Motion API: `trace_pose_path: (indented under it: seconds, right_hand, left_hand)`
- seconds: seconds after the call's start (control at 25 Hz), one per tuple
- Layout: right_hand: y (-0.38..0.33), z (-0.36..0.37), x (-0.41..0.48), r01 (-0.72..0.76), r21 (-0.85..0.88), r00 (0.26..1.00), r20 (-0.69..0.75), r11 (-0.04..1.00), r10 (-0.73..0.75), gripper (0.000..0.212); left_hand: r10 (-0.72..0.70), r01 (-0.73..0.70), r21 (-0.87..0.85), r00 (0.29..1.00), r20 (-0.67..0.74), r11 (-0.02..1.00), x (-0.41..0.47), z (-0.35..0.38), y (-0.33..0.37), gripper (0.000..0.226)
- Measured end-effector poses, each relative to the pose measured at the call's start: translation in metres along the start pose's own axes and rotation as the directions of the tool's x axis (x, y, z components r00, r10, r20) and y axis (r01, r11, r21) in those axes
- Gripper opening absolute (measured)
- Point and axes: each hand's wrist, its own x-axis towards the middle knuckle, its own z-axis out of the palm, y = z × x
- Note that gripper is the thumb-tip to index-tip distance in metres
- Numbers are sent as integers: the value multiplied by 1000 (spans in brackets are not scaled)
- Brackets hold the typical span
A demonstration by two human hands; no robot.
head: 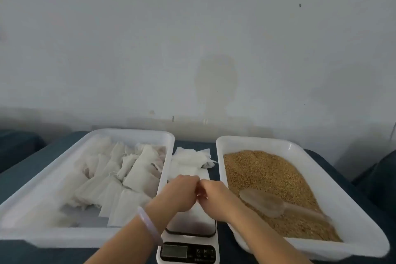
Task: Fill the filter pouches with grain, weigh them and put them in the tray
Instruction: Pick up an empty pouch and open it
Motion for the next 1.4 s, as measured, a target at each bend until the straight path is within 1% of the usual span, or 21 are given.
trace_pose_path:
  seconds: [0.04, 0.16, 0.32, 0.4, 0.44, 0.52, 0.6, 0.64, 0.76, 0.88, 1.08, 1.16, 1.2, 1.24, 1.28, 1.32, 1.4]
  right_hand:
    - [0, 0, 7, -14, -43, 1000, 14, 999, 15, 26]
    - [1, 6, 18, -39, -135, 999, -13, 990, 38, 24]
    - [6, 10, 19, -42, -167, 999, -28, 985, 37, 21]
    - [10, 7, 24, -37, -185, 999, -24, 982, 33, 19]
    - [12, 5, 27, -41, -187, 999, -25, 982, 37, 18]
    - [16, 1, 35, -54, -191, 997, -68, 980, 42, 16]
    - [19, 0, 42, -63, -197, 994, -105, 978, 43, 17]
    - [19, 0, 45, -64, -215, 994, -105, 975, 42, 18]
    - [21, 6, 48, -55, -267, 992, -123, 962, 22, 16]
    - [25, 12, 48, -59, -258, 988, -155, 964, 19, 18]
    - [30, 15, 46, -21, -130, 960, -278, 991, -16, 20]
    - [30, 14, 47, -16, -57, 944, -329, 998, -4, 21]
    - [30, 13, 47, -20, -19, 940, -341, 1000, 12, 23]
    - [30, 13, 47, -30, 32, 936, -350, 999, 39, 25]
    - [31, 10, 48, -39, 110, 932, -355, 993, 75, 29]
    - [34, 6, 48, -36, 200, 928, -356, 979, 107, 35]
    - [36, -4, 46, -22, 370, 944, -298, 929, 141, 51]
  left_hand:
    - [-11, 10, 16, 1000, 22, 1000, 5, 1, -1, 22]
    - [-64, 63, 23, 997, 35, 998, 14, 12, -5, 25]
    - [-95, 94, 13, 995, 42, 995, 19, 16, -1, 25]
    - [-100, 99, 39, 994, 42, 994, 28, 16, 0, 27]
    - [-110, 108, 58, 993, 35, 993, 34, 15, 1, 27]
    - [-148, 151, 104, 988, -32, 983, 51, 12, 2, 31]
    - [-222, 232, 119, 971, -88, 965, 68, 13, 1, 38]
    - [-257, 267, 123, 962, -94, 956, 75, 15, -1, 41]
    - [-259, 261, 156, 965, -30, 953, 82, 31, -12, 41]
    - [-263, 255, 195, 965, 17, 947, 84, 44, -20, 35]
    - [-331, 328, 189, 944, -18, 926, 90, 37, -20, 26]
    - [-313, 315, 143, 949, -39, 938, 89, 29, -16, 25]
    - [-296, 301, 89, 953, -66, 950, 88, 22, -13, 27]
    - [-272, 273, -3, 956, -109, 962, 85, 13, -12, 28]
    - [-260, 241, -136, 953, -152, 961, 82, 2, -12, 29]
    - [-249, 195, -273, 952, -178, 942, 76, -9, -12, 30]
    - [-187, 85, -487, 968, -165, 869, 57, -29, -14, 32]
